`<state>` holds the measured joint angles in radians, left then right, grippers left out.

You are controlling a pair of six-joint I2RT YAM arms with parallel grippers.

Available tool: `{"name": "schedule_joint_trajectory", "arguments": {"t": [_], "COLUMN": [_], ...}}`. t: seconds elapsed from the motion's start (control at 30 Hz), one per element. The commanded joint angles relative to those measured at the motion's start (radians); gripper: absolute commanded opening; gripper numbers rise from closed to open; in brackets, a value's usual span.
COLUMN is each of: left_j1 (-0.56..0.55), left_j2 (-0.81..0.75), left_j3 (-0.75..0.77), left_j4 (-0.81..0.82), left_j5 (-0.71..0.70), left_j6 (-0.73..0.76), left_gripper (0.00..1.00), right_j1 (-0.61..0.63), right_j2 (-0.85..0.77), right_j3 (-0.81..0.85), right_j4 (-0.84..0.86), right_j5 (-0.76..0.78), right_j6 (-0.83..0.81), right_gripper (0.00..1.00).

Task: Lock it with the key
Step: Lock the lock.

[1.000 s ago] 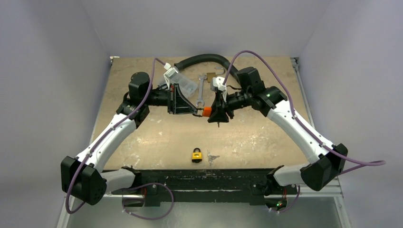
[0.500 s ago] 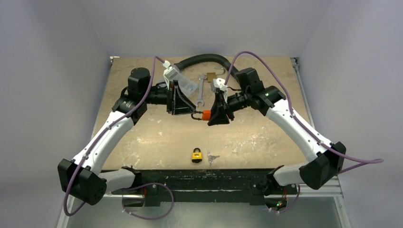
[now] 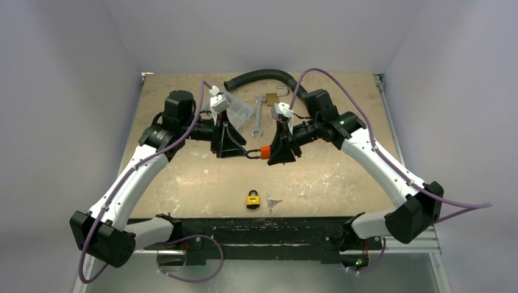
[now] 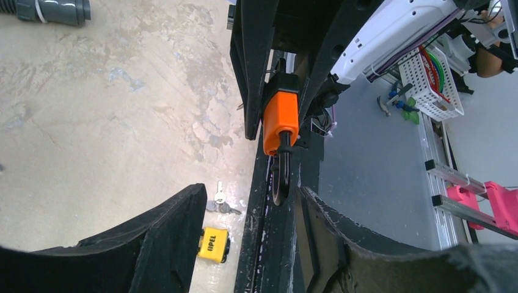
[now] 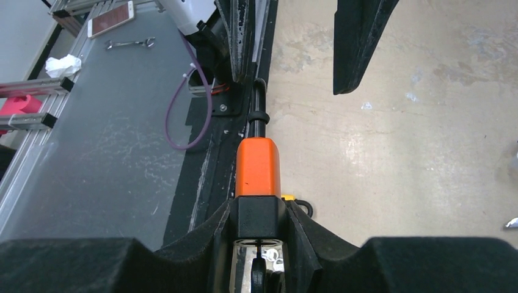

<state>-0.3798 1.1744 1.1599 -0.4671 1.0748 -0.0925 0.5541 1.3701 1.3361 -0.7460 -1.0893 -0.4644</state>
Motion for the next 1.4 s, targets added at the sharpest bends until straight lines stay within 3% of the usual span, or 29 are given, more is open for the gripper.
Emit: {"name": "schedule_joint_trajectory", "arguments": {"t": [0.0, 0.13, 0.4, 0.7, 0.9, 1.13, 1.37], "left_j1": [0.006, 0.005, -0.002, -0.008, -0.009, -0.017, -0.028], "left_j2": [-0.031, -0.035, -0.034, -0.037, -0.030, -0.021, -0.016], "left_j3": [0.006, -0.014, -0.011, -0.035, -0.034, -0.042, -0.082], "left_j4": [0.007, 0.031, 0.018, 0.035, 0.069, 0.117, 0.199], "left_j5": [0.035, 0.027, 0.078, 0.085, 0.082, 0.101, 0.120], "left_j6": [0.034, 0.024, 0.047, 0.037, 0.007, -0.032, -0.123], "left_gripper": [0.58, 0.50, 0.56, 0.50, 0.37, 0.35, 0.13], "right_j1": [-0.005, -0.008, -0.024, -0.040, -0.040, -0.040, -0.041], "right_j2": [-0.005, 0.005, 0.028, 0.047, 0.054, 0.061, 0.070], "right_j3": [0.012, 0.016, -0.005, -0.005, -0.009, -0.009, 0.004], "right_j4": [0.037, 0.048, 0.111, 0.155, 0.151, 0.160, 0.163], "right_j5": [-0.068, -0.087, -0.141, -0.201, -0.215, -0.221, -0.213], "right_j6": [0.014, 0.033, 0.125, 0.190, 0.190, 0.198, 0.204], "right_gripper": [0.00, 0.00, 0.00, 0.00, 0.00, 0.00, 0.00]}}
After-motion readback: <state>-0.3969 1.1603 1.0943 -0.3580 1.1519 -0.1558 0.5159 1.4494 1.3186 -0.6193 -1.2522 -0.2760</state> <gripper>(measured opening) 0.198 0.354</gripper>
